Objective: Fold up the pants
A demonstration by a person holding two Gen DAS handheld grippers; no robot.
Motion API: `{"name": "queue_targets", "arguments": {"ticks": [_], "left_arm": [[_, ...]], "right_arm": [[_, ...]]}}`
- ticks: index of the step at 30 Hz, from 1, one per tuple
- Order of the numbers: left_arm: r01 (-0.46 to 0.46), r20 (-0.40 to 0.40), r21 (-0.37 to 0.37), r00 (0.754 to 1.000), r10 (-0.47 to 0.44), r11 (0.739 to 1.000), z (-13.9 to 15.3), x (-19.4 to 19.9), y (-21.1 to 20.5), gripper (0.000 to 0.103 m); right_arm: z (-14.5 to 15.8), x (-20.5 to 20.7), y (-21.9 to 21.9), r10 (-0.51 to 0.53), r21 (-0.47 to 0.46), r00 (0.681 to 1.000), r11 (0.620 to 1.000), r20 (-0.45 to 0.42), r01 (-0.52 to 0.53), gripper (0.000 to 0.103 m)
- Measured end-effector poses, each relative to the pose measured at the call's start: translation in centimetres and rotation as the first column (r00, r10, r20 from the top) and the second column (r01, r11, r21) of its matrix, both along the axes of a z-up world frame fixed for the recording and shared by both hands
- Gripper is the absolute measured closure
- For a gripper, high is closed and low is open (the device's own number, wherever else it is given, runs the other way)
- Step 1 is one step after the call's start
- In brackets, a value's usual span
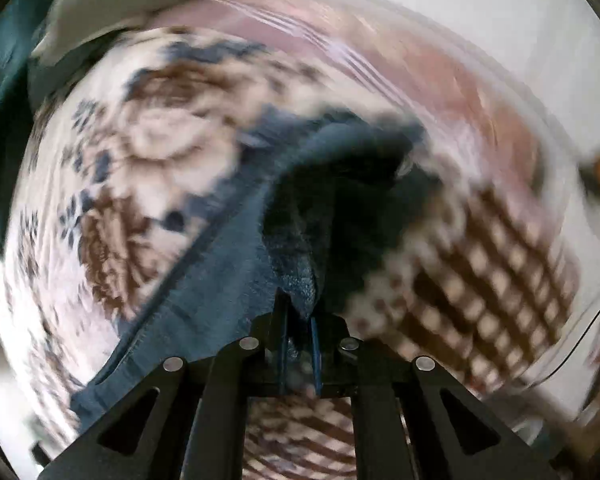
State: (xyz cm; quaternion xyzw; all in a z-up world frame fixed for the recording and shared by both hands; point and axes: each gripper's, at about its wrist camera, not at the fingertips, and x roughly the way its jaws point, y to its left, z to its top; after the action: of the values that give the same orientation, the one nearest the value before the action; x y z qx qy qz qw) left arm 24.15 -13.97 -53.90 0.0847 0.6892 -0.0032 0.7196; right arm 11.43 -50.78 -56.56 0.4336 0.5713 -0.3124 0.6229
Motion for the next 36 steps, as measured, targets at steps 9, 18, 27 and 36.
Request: {"name": "queue_targets", "arguments": {"ticks": [9,18,27,36], "left_arm": [[0.036,0.016,0.005,0.999,-0.036,0.999,0.5,-0.7,-1.7,0.013],[0.030,0.022,0.018,0.999,-0.030,0.999,0.1,-0.6,-1.9,0.013],[0.053,-0.045,0.031,0.998,-0.052,0.998,-2.2,-2.2,-2.0,0.013],[0.022,-0.038,0.076,0.999,-0.019,0.997,-2.3,-2.5,-1.3,0.013]], "right_arm": [[4.9,-0.5,0.1,0.021,-0.062,0.947,0.998,0.322,-0.002,0.096],[5.9,-0.2,-0.8,0.142,-0.149,0.917,0.985,0.374,-0.092,0.096],[-4.7,-4.5,-3.5,0.020,0.075,0.976,0.996,0.218,-0.037,0.075],[-1.2,-5.5,-6.1,-0.101,-0.032,0.973,0.993,0.210,0.110,0.045]]}}
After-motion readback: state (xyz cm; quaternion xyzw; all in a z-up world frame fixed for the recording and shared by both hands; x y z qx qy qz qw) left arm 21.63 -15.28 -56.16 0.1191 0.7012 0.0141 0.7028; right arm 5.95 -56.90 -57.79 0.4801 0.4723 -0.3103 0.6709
